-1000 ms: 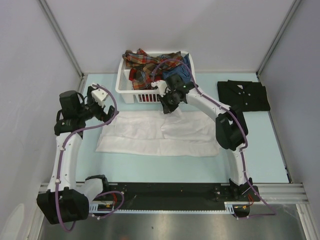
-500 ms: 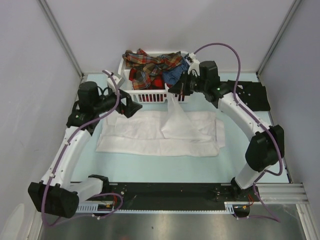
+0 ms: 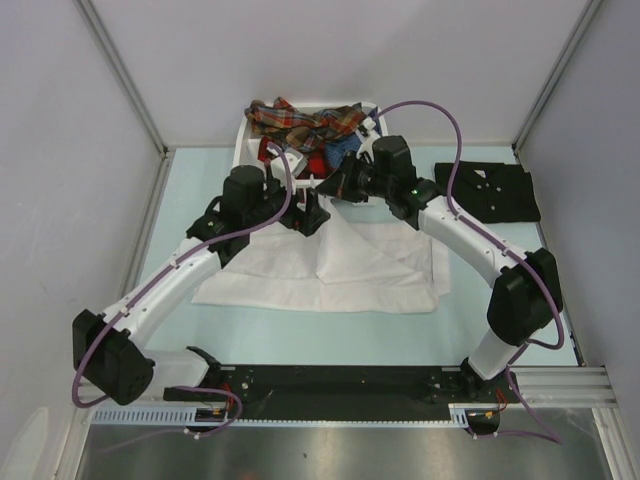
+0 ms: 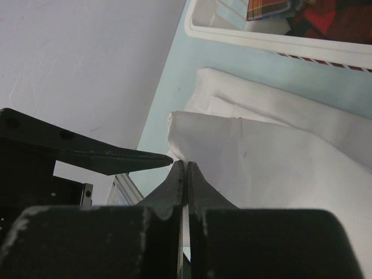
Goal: Fold and stack the long sleeve shirts
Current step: Fold the shirt
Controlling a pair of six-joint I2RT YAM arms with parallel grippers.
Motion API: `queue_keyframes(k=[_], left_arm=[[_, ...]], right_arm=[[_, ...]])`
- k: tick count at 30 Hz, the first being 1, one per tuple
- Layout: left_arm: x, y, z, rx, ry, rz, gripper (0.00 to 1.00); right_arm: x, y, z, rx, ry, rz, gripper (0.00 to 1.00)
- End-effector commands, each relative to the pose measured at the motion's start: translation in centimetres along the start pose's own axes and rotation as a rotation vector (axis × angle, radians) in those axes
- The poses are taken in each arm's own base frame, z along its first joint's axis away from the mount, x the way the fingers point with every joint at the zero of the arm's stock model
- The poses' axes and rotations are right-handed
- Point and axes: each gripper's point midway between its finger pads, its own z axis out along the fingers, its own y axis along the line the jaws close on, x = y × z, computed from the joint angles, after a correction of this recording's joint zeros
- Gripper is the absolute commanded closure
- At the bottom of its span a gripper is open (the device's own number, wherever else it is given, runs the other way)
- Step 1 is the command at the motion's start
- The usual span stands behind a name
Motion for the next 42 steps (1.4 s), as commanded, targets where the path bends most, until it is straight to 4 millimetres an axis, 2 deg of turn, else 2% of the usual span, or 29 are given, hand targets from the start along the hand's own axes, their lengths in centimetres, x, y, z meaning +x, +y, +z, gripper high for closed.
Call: queue_keyframes(k=[1, 4, 6, 10, 13, 14, 16, 17, 19, 20, 22, 24, 25, 26, 27, 28, 29, 30, 31, 32, 33, 35, 40, 42], left_arm=[[-2.7, 1.0, 1.1, -0.102, -0.094, -0.051, 0.08], [-2.7, 1.5, 2.0, -0.132, -0.090, -0.062, 0.09], [-2.8, 2.2, 2.4, -0.170, -0.092, -0.060, 0.11], [-1.8, 3.4, 2.9, -0.229, -0.055, -0.065, 0.20], [-1.5, 3.7, 2.9, -0.247, -0.047, -0.072, 0.37], [-1.3, 3.9, 2.8, -0.254, -0.039, -0.075, 0.49], [-1.1, 3.5, 2.7, -0.232, -0.023, -0.069, 0.59], [-0.5, 3.1, 2.5, -0.209, 0.007, -0.057, 0.71], [-0.5, 2.3, 2.2, -0.161, 0.032, -0.004, 0.88], [0.0, 1.6, 1.9, -0.120, 0.061, 0.012, 1.00], [-0.2, 1.0, 1.1, -0.080, 0.066, 0.083, 1.00], [0.7, -0.2, 0.3, 0.000, 0.085, 0.149, 1.00], [0.2, -0.9, -0.6, 0.039, 0.059, 0.213, 1.00], [0.2, -2.1, -0.9, 0.106, 0.044, 0.246, 1.00], [0.8, -2.8, -1.3, 0.160, 0.042, 0.274, 1.00], [0.4, -3.6, -2.0, 0.212, 0.011, 0.365, 1.00], [0.7, -4.4, -2.4, 0.263, 0.003, 0.403, 0.99], [0.8, -6.1, -3.0, 0.361, -0.018, 0.431, 0.98], [0.8, -6.6, -3.4, 0.403, -0.044, 0.505, 0.95], [0.9, -7.5, -4.0, 0.457, -0.060, 0.538, 0.94], [1.0, -8.5, -4.6, 0.528, -0.086, 0.599, 0.92], [1.2, -9.3, -5.1, 0.586, -0.090, 0.628, 0.87], [1.8, -10.2, -5.7, 0.683, -0.089, 0.701, 0.85], [1.7, -10.2, -5.7, 0.689, -0.090, 0.719, 0.85]], right_arm=[[-0.9, 0.9, -0.4, -0.001, -0.053, 0.006, 1.00], [-0.5, 1.1, -0.1, -0.009, -0.039, 0.007, 1.00], [-0.5, 1.2, -0.1, -0.015, -0.039, 0.007, 1.00], [-0.5, 1.5, -0.4, -0.024, -0.041, 0.008, 1.00], [-0.5, 1.4, -0.5, -0.022, -0.043, 0.007, 1.00], [-0.4, 1.3, -0.5, -0.015, -0.039, 0.008, 1.00], [-0.4, 1.1, -0.7, -0.015, -0.034, 0.004, 0.99], [-0.5, 1.1, -0.8, -0.017, -0.035, -0.003, 0.97], [-0.9, 0.9, -1.4, -0.035, -0.023, -0.033, 0.90], [-1.2, 1.2, -2.0, -0.054, -0.021, -0.054, 0.80], [-1.8, 0.5, -3.6, -0.098, 0.016, -0.157, 0.70], [-1.5, -0.1, -5.7, -0.126, 0.066, -0.243, 0.57], [-1.6, -1.0, -6.8, -0.157, 0.085, -0.329, 0.37], [-0.3, -2.4, -7.6, -0.154, 0.125, -0.341, 0.30], [-0.2, -1.8, -9.0, -0.184, 0.115, -0.393, 0.25], [0.4, -2.5, -9.4, -0.182, 0.118, -0.434, 0.14], [0.5, -3.0, -9.8, -0.208, 0.100, -0.557, 0.12], [1.9, -3.4, -10.6, -0.223, 0.109, -0.619, 0.06], [2.5, -3.4, -10.8, -0.246, 0.107, -0.668, 0.01], [2.7, -3.1, -11.0, -0.292, 0.083, -0.788, 0.00], [3.9, -3.2, -11.0, -0.320, 0.094, -0.826, 0.00], [4.3, -1.7, -11.2, -0.371, 0.069, -0.935, 0.00], [4.8, 1.6, -11.0, -0.475, 0.053, -1.112, 0.02], [5.6, 2.7, -11.1, -0.522, 0.063, -1.166, 0.04]])
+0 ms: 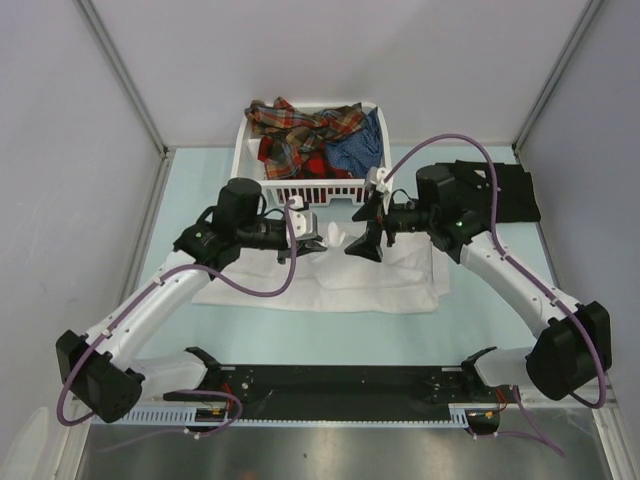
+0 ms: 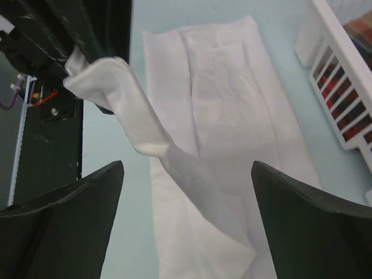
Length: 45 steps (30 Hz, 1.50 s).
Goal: Fold and stack the long sleeve shirts
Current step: Fold the shirt
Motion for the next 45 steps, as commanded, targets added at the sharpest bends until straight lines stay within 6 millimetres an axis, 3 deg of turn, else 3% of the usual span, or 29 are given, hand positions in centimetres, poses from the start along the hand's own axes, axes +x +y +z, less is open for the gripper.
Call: queue_keyframes(k=[1, 6, 9, 10, 12, 13, 15, 16, 17, 20, 22, 23, 24, 27, 29, 32, 36, 38, 41, 42, 45], left_arm=[[-1.9, -1.3, -0.2, 0.115, -0.064, 0.126, 0.86], [-1.8, -2.0, -0.2, 0.150, -0.075, 0.137, 0.86], [-1.6, -2.2, -0.2, 0.161, -0.070, 0.135, 0.86], [-1.6, -2.2, -0.2, 0.160, -0.069, 0.135, 0.86], [-1.6, -2.1, -0.2, 0.155, -0.065, 0.140, 0.85], [-1.5, -2.2, -0.3, 0.153, -0.061, 0.134, 0.84], [-1.3, -1.9, -0.5, 0.129, -0.045, 0.119, 0.79], [-1.1, -1.6, -0.6, 0.112, -0.036, 0.106, 0.59], [-1.0, -1.2, -1.1, 0.082, -0.028, 0.086, 0.46], [-0.2, 0.9, -2.2, -0.076, 0.002, -0.005, 0.21], [-1.0, 2.7, -4.5, -0.218, -0.033, -0.038, 0.07], [-0.2, 2.6, -5.0, -0.238, -0.033, -0.060, 0.01], [-0.7, 3.0, -6.4, -0.294, -0.049, -0.054, 0.01], [0.2, 3.6, -7.9, -0.395, -0.015, -0.055, 0.01], [0.5, 3.8, -8.5, -0.428, 0.004, -0.062, 0.01], [1.7, 4.2, -9.4, -0.494, 0.036, -0.108, 0.00], [3.1, 5.1, -10.6, -0.603, 0.052, -0.176, 0.01], [4.0, 5.3, -11.1, -0.643, 0.060, -0.214, 0.01], [4.9, 5.5, -11.5, -0.671, 0.073, -0.251, 0.01], [5.2, 5.7, -11.6, -0.686, 0.081, -0.256, 0.01], [5.5, 6.0, -12.1, -0.715, 0.091, -0.268, 0.00]], right_arm=[[-4.2, 2.3, 0.3, -0.097, -0.073, -0.304, 0.05], [-4.5, 4.5, 1.7, -0.179, -0.041, -0.411, 0.13], [-4.9, 5.6, 2.5, -0.216, -0.036, -0.451, 0.25], [-4.9, 5.9, 2.7, -0.226, -0.033, -0.450, 0.38], [-5.2, 5.7, 3.0, -0.225, -0.024, -0.460, 0.51], [-5.0, 5.7, 3.0, -0.228, -0.008, -0.447, 0.72], [-5.3, 5.0, 3.0, -0.197, 0.009, -0.449, 1.00], [-5.7, 4.7, 2.9, -0.178, 0.005, -0.447, 1.00], [-5.9, 3.8, 2.5, -0.144, 0.002, -0.417, 1.00], [-7.8, 0.3, 1.6, -0.014, -0.060, -0.404, 1.00], [-9.2, -3.7, 0.4, 0.092, -0.094, -0.415, 1.00], [-9.8, -4.9, 0.0, 0.118, -0.104, -0.429, 1.00], [-10.3, -6.9, -1.0, 0.164, -0.108, -0.436, 1.00], [-11.8, -11.3, -1.9, 0.227, -0.103, -0.458, 1.00], [-12.7, -13.7, -2.0, 0.260, -0.097, -0.488, 1.00], [-13.1, -15.8, -2.2, 0.288, -0.089, -0.545, 1.00], [-13.6, -17.4, -1.6, 0.295, -0.085, -0.622, 1.00], [-15.1, -17.9, -1.8, 0.315, -0.101, -0.677, 1.00], [-15.6, -19.1, -1.3, 0.322, -0.098, -0.701, 1.00], [-16.7, -19.3, -1.4, 0.328, -0.113, -0.714, 1.00], [-17.5, -18.8, -0.9, 0.330, -0.109, -0.686, 1.00]])
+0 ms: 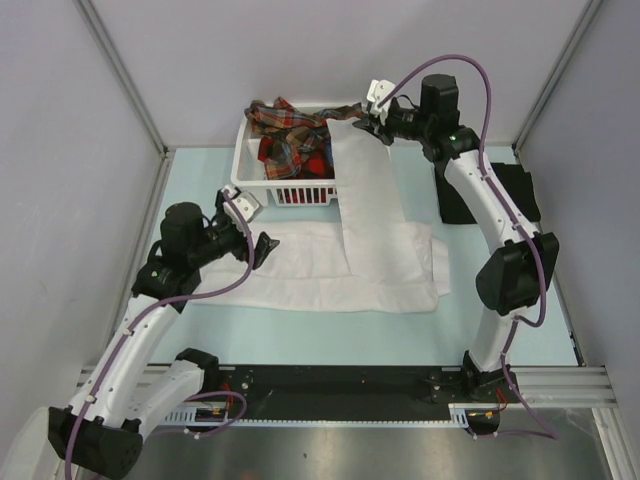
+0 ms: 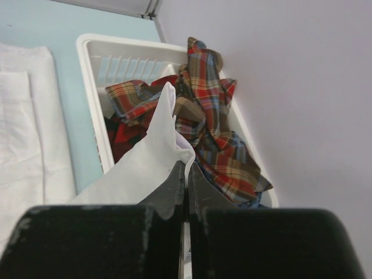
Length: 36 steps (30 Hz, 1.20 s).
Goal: Fold and stack the long sleeve shirts
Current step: Fold the shirt
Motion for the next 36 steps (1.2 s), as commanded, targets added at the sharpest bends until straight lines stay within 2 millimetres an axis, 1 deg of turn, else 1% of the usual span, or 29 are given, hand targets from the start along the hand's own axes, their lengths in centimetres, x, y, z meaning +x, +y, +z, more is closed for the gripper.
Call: queue_keyframes(k=[1, 2, 3, 4, 5, 6, 7, 8, 9, 10, 12, 13, 14, 15, 16, 17, 18, 19, 20, 21, 22, 23, 24, 25, 26, 28, 29, 31, 36], left_arm=[[-0.6, 1.8, -0.7, -0.096, -0.021, -0.043, 0.00], [-0.6, 2.0, -0.8, -0.106, -0.022, -0.047, 0.01], [-0.6, 2.1, -0.8, -0.107, -0.022, -0.050, 0.01], [-0.3, 2.5, -0.9, -0.122, -0.014, -0.051, 0.01], [0.0, 2.7, -0.8, -0.129, -0.002, -0.056, 0.01], [0.3, 3.2, -0.9, -0.159, 0.013, -0.061, 0.01], [0.5, 3.5, -0.9, -0.171, 0.021, -0.065, 0.01], [1.0, 3.5, -1.0, -0.174, 0.040, -0.076, 0.01], [1.1, 3.7, -1.0, -0.181, 0.046, -0.086, 0.01], [1.4, 4.2, -1.2, -0.201, 0.056, -0.107, 0.01], [1.9, 4.6, -1.5, -0.215, 0.066, -0.133, 0.01], [2.3, 5.1, -1.7, -0.231, 0.071, -0.162, 0.01], [2.5, 5.3, -1.8, -0.232, 0.069, -0.183, 0.01], [3.2, 6.0, -2.0, -0.253, 0.080, -0.236, 0.01], [3.5, 5.8, -1.9, -0.225, 0.076, -0.271, 0.01], [3.7, 5.9, -2.0, -0.217, 0.074, -0.300, 0.01], [4.2, 6.4, -2.2, -0.227, 0.075, -0.359, 0.00], [4.6, 6.0, -1.8, -0.176, 0.076, -0.413, 0.01], [4.7, 6.0, -1.7, -0.160, 0.071, -0.446, 0.01], [5.0, 5.9, -1.7, -0.147, 0.061, -0.509, 0.01], [4.9, 6.2, -1.4, -0.137, 0.040, -0.527, 0.01], [4.5, 5.8, -1.1, -0.106, 0.018, -0.568, 0.01], [4.6, 5.6, -1.0, -0.103, 0.009, -0.630, 0.01], [4.2, 5.7, -0.7, -0.099, -0.011, -0.649, 0.01], [4.5, 5.7, -0.4, -0.091, -0.007, -0.691, 0.01], [4.5, 5.4, 0.0, -0.078, -0.011, -0.784, 0.01], [4.9, 5.5, 0.2, -0.089, -0.007, -0.824, 0.01], [5.8, 5.4, 0.6, -0.114, -0.010, -0.923, 0.01], [8.9, 5.5, 2.0, -0.174, 0.014, -1.190, 0.01]], right_arm=[[-4.2, -1.8, 0.0, 0.061, -0.035, -0.083, 1.00], [-4.6, -0.4, 0.7, 0.040, -0.026, -0.067, 1.00], [-4.6, 0.6, 0.5, 0.042, -0.005, -0.049, 1.00], [-4.1, 1.0, 0.6, 0.074, 0.034, -0.034, 1.00], [-4.8, 2.2, 1.0, 0.066, 0.025, -0.034, 1.00], [-4.7, 3.5, 1.1, 0.051, 0.030, -0.022, 1.00], [-4.0, 5.1, 0.6, 0.045, 0.050, -0.005, 1.00], [-3.8, 6.0, 0.6, 0.049, 0.051, 0.001, 1.00], [-4.1, 7.9, 1.2, 0.026, 0.051, 0.009, 1.00], [-3.1, 9.2, 0.9, 0.034, 0.091, 0.032, 1.00], [-2.8, 11.4, 1.4, 0.032, 0.126, 0.082, 1.00], [-1.6, 12.9, 1.7, 0.022, 0.160, 0.115, 1.00], [-1.4, 13.3, 1.9, 0.030, 0.168, 0.134, 1.00], [-1.3, 14.5, 2.5, 0.027, 0.186, 0.155, 1.00], [-1.1, 15.1, 3.0, 0.035, 0.194, 0.198, 1.00], [-0.1, 15.9, 3.7, 0.037, 0.218, 0.232, 1.00], [-0.1, 16.8, 4.4, 0.044, 0.229, 0.251, 1.00], [-0.4, 16.9, 5.2, 0.072, 0.207, 0.297, 1.00], [0.5, 17.6, 6.3, 0.086, 0.218, 0.328, 1.00], [1.0, 17.6, 6.9, 0.129, 0.234, 0.348, 1.00], [0.4, 18.6, 8.0, 0.138, 0.218, 0.377, 1.00], [0.6, 18.9, 8.6, 0.155, 0.230, 0.381, 1.00], [1.6, 18.8, 9.6, 0.206, 0.271, 0.381, 1.00], [1.4, 19.8, 10.3, 0.200, 0.283, 0.381, 1.00], [1.8, 20.1, 10.9, 0.211, 0.293, 0.397, 1.00], [2.1, 20.4, 11.6, 0.234, 0.299, 0.403, 1.00], [1.8, 21.1, 12.0, 0.230, 0.297, 0.404, 1.00], [2.0, 21.8, 12.6, 0.237, 0.307, 0.403, 1.00], [1.1, 24.9, 13.5, 0.192, 0.311, 0.410, 1.00]])
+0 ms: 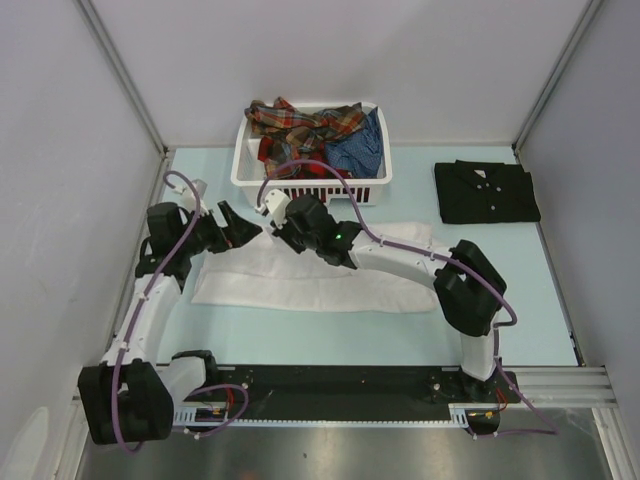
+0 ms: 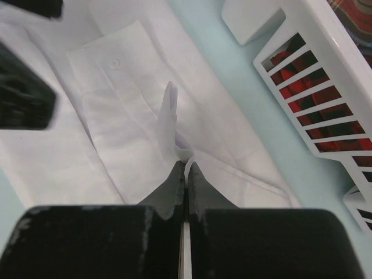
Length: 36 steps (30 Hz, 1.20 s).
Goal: Fold and stack the long sleeve shirts
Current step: Fold the shirt
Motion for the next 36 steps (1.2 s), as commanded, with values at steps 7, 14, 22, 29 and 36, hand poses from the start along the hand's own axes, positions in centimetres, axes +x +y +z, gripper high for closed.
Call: queue_keyframes(k=[7, 14, 22, 29, 36], left_arm=[[0.8, 2.4, 2.9, -0.063, -0.011, -0.467, 0.04], [1.5, 2.1, 3.0, -0.056, -0.022, -0.559, 0.05], [2.5, 1.7, 4.1, -0.057, 0.020, -0.597, 0.09], [3.0, 2.0, 4.8, -0.060, 0.046, -0.610, 0.36], [3.1, 1.8, 4.5, -0.061, 0.059, -0.580, 0.80]], right_arm=[[-5.2, 1.9, -0.5, 0.043, -0.131, 0.042, 1.00], [-5.7, 2.8, 0.1, 0.043, -0.143, 0.026, 1.00], [-5.9, 4.7, 0.5, 0.026, -0.146, -0.016, 1.00], [-5.9, 5.1, 0.7, 0.031, -0.142, -0.036, 0.99], [-6.2, 5.8, 0.3, -0.011, -0.141, -0.064, 0.82]])
